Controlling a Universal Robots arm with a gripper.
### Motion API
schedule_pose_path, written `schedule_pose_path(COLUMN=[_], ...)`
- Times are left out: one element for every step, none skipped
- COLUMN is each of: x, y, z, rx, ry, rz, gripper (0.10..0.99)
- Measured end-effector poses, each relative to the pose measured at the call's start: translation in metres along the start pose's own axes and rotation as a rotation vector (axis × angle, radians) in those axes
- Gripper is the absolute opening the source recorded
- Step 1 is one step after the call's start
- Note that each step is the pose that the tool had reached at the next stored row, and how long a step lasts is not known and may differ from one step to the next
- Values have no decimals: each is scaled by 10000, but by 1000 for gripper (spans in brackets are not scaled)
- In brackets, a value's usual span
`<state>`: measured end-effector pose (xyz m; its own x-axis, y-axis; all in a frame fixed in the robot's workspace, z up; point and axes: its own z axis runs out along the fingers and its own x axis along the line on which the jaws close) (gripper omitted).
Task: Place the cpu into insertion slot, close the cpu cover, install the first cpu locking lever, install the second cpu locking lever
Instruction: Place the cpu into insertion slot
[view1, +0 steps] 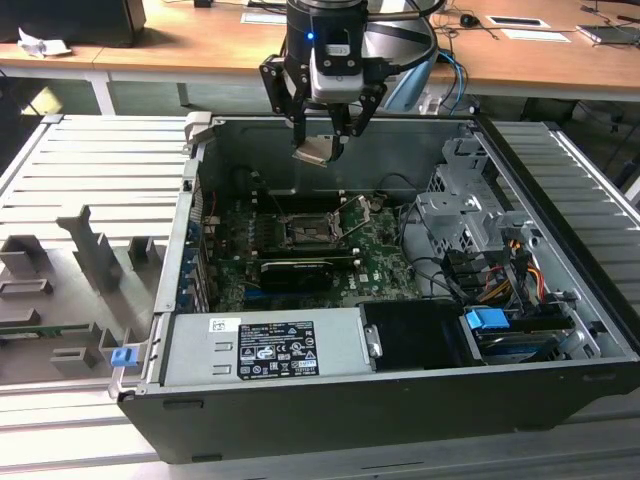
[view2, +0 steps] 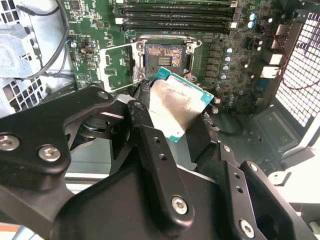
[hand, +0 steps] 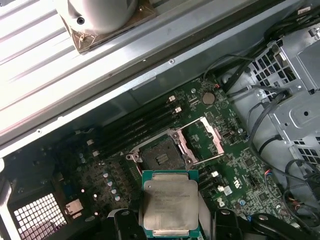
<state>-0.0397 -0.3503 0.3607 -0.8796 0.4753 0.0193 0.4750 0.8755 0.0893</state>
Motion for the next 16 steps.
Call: schedule_pose_path(x=[0, 0, 0, 0, 0, 0, 0, 0, 0, 0, 0, 0, 0, 0, 0, 0], y=[0, 0, 0, 0, 0, 0, 0, 0, 0, 0, 0, 0, 0, -1, -1, -1], z=[0, 0, 0, 0, 0, 1, 1, 1, 2, 3, 5, 6, 7, 8, 8, 9], rx=[0, -1, -1, -1, -1, -2, -3, -3, -4, -6, -7, -8, -10, -11, -11, -13], ry=[-2, -4, -6, -7, -9, -12, -13, -16, -20, -30, -37, -42, -47, -54, -58, -64], rz=[26, 42, 66, 83, 103, 131, 147, 185, 225, 336, 418, 472, 530, 600, 655, 714], gripper=[529, 529, 529, 529, 529, 529, 529, 529, 529, 529, 529, 529, 529, 529, 529, 529])
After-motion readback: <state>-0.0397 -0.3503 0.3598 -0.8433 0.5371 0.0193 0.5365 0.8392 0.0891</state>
